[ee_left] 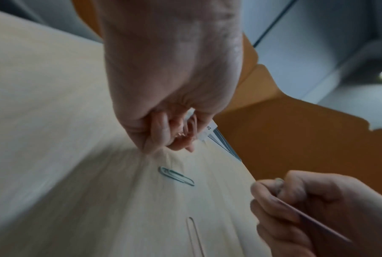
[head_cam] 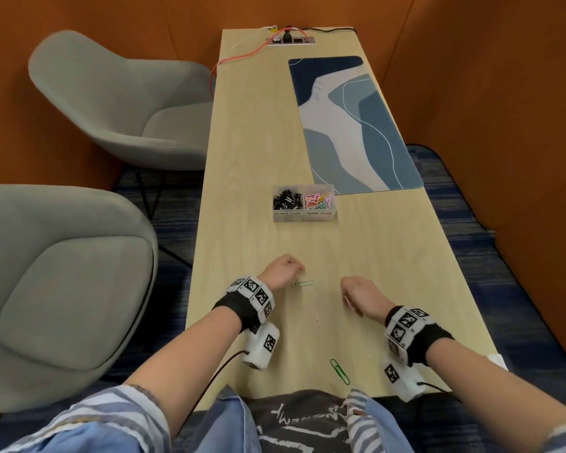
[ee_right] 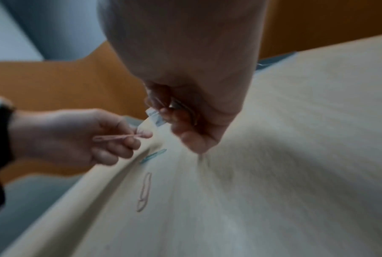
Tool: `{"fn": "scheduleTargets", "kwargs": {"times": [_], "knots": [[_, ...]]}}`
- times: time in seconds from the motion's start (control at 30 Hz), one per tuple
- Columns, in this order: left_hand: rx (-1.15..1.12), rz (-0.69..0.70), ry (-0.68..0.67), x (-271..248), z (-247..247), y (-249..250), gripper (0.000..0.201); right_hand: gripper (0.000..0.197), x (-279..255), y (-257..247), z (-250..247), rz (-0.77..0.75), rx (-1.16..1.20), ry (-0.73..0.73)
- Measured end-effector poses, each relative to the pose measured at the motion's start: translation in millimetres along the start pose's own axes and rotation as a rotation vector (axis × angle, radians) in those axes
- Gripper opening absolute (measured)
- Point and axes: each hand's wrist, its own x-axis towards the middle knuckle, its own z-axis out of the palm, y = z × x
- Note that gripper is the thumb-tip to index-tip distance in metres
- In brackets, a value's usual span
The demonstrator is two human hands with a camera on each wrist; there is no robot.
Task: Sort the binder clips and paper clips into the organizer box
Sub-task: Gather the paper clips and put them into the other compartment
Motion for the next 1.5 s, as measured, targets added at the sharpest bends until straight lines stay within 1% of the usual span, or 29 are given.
{"fn": "scheduleTargets", "kwargs": {"times": [0.07,0.1,0.13,0.2,0.23,0.3,0.33,0.37,0.4,0.47,0.5,0.53,0.57,0.6,0.63,0.7,0.77,0.9,0.97,1.0,1.07,1.13,1.17,1.23,1.33,1.37,1.5], "knots": [[-0.118,-0.089,-0.027,-1.4,2.3,5.0,0.03,0.024,-6.3,4.2,-1.0,0.077,0.446,-0.067],[-0.209,-0.133,-0.039,-1.9,3.2,5.3,0.031,0.025,-8.8,7.4,-0.8,0.107,0.629,-0.128],[-0.324,-0.168,-0.051,-2.0,4.1,4.8,0.032,0.027,-11.6,9.4,-1.0,0.128,0.757,-0.198],[-0.522,-0.2,-0.057,-0.1,6.2,0.6,0.031,0.026,-15.6,11.9,-2.2,0.133,0.922,-0.337],[-0.569,-0.208,-0.061,-0.6,6.5,-0.3,0.03,0.026,-16.3,13.6,-2.5,0.129,0.97,-0.404],[-0.556,-0.199,-0.078,-2.2,7.4,0.6,0.029,0.029,-18.1,12.8,-2.4,0.117,0.979,-0.501],[-0.5,-0.176,-0.086,-2.9,7.9,2.0,0.03,0.032,-18.2,11.3,-1.1,0.122,0.924,-0.519],[-0.411,-0.146,-0.087,-3.2,8.4,3.5,0.031,0.035,-18.6,9.9,1.2,0.128,0.812,-0.516],[-0.289,-0.11,-0.075,-2.9,9.0,3.6,0.032,0.039,-20.1,8.1,3.4,0.117,0.61,-0.485],[-0.018,-0.02,-0.004,-2.2,9.9,1.3,0.037,0.044,-24.9,8.6,6.9,0.019,-0.002,-0.433],[0.094,0.026,0.038,-1.5,9.7,-1.4,0.039,0.046,-28.0,10.8,10.2,-0.045,-0.304,-0.445],[0.19,0.057,0.069,-0.9,8.8,-5.1,0.041,0.049,-32.2,13.7,14.4,-0.09,-0.552,-0.471],[0.276,0.076,0.094,-0.3,7.6,-9.1,0.041,0.05,-37.1,16.4,18.6,-0.128,-0.735,-0.474],[0.356,0.085,0.116,0.2,5.9,-13.0,0.041,0.05,-40.9,19.0,21.9,-0.166,-0.846,-0.45],[0.424,0.094,0.139,0.4,3.7,-16.4,0.039,0.049,-43.1,20.6,24.2,-0.195,-0.89,-0.407],[0.525,0.133,0.178,-1.6,-0.6,-22.3,0.037,0.045,-41.4,19.3,26.0,-0.221,-0.864,-0.32],[0.591,0.196,0.199,-4.7,-2.9,-26.4,0.038,0.041,-33.0,12.0,24.7,-0.207,-0.787,-0.256],[0.721,0.282,0.185,-8.3,-2.0,-28.4,0.045,0.031,-6.7,-1.9,20.9,-0.158,-0.62,-0.124],[0.787,0.322,0.172,-7.0,0.6,-27.9,0.041,0.023,1.9,-5.5,17.1,-0.118,-0.51,-0.014],[0.799,0.341,0.173,-6.2,2.1,-27.4,0.037,0.023,4.3,-7.3,16.0,-0.094,-0.455,0.056],[0.816,0.376,0.193,-3.9,5.6,-25.3,0.027,0.035,3.4,-10.7,17.7,-0.049,-0.405,0.169],[0.872,0.39,0.202,-3.1,8.8,-22.7,0.024,0.046,-0.2,-13.9,27.3,-0.044,-0.474,0.184],[0.913,0.394,0.195,-2.7,10.1,-21.5,0.026,0.046,-2.3,-15.1,34.2,-0.057,-0.536,0.172],[0.99,0.398,0.18,-2.5,12.0,-18.7,0.028,0.037,-3.7,-15.1,45.7,-0.089,-0.648,0.176],[1.031,0.392,0.17,-2.3,12.6,-15.8,0.026,0.02,-0.3,-12.9,47.7,-0.111,-0.76,0.199],[1.029,0.387,0.164,-2.5,11.7,-15.6,0.024,0.019,-0.6,-12.2,45.7,-0.12,-0.779,0.204],[0.978,0.365,0.16,-4.1,6.6,-19.8,0.018,0.022,-8.4,-6.2,40.8,-0.114,-0.773,0.21]]}}
